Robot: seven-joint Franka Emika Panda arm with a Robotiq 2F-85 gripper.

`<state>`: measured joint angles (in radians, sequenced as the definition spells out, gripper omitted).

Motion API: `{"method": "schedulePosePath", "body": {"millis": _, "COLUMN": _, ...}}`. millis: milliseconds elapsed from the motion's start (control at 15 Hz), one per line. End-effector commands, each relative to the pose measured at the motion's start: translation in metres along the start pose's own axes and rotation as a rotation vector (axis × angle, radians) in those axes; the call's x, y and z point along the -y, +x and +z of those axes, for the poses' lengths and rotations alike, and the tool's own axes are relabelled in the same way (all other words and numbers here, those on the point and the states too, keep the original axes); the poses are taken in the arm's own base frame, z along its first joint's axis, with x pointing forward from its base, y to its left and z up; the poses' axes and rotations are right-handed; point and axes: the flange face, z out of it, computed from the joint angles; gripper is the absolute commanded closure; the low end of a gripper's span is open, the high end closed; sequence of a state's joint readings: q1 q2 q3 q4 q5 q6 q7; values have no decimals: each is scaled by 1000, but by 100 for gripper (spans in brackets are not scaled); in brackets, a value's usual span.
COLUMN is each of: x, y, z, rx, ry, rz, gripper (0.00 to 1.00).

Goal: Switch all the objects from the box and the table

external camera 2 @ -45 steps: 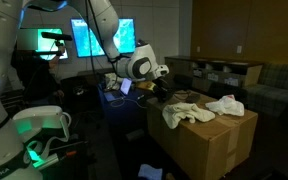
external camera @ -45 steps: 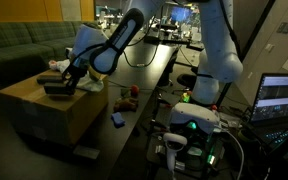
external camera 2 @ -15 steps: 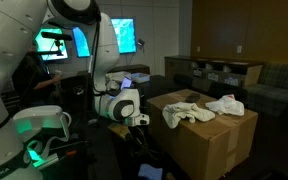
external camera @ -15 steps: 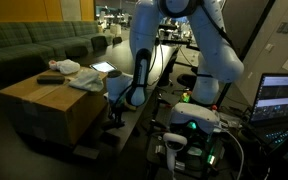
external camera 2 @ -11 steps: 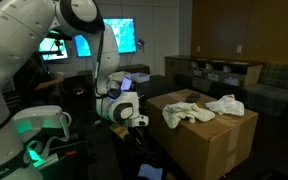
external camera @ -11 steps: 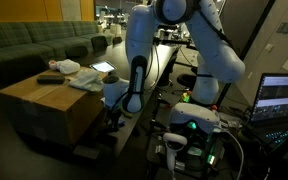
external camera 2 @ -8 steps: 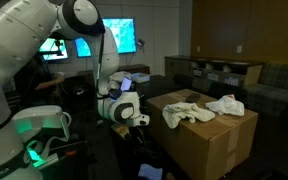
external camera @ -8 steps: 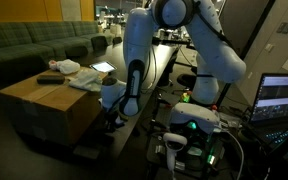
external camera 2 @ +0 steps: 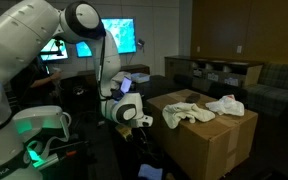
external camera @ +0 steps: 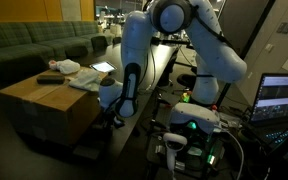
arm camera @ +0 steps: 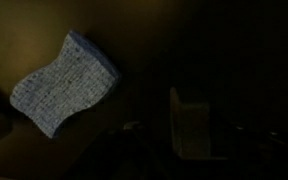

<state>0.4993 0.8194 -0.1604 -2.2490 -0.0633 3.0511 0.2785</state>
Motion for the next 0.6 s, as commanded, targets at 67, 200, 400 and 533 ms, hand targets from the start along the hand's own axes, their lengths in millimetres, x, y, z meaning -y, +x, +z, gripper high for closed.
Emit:
{"method": "schedulePosePath", "body": {"millis": 67, "x": -13, "y": -5, "z": -9, "rx": -25, "ry": 2, "rz": 27, "gripper": 1}}
{"method": "schedulePosePath", "body": {"millis": 200, "x": -14, "y": -9, "z": -14, "rx": -36, "ry": 11, "rz": 40, "gripper": 0}}
{"method": "schedulePosePath", "body": {"millis": 400, "x": -6, "y": -12, "z": -24, "rx": -60, "ry": 21, "rz": 57, "gripper": 0}}
{"method": "schedulePosePath", "body": {"millis": 533, "x": 8, "y": -12, "z": -33, "rx": -77, "ry": 36, "rz": 63, "gripper": 0}}
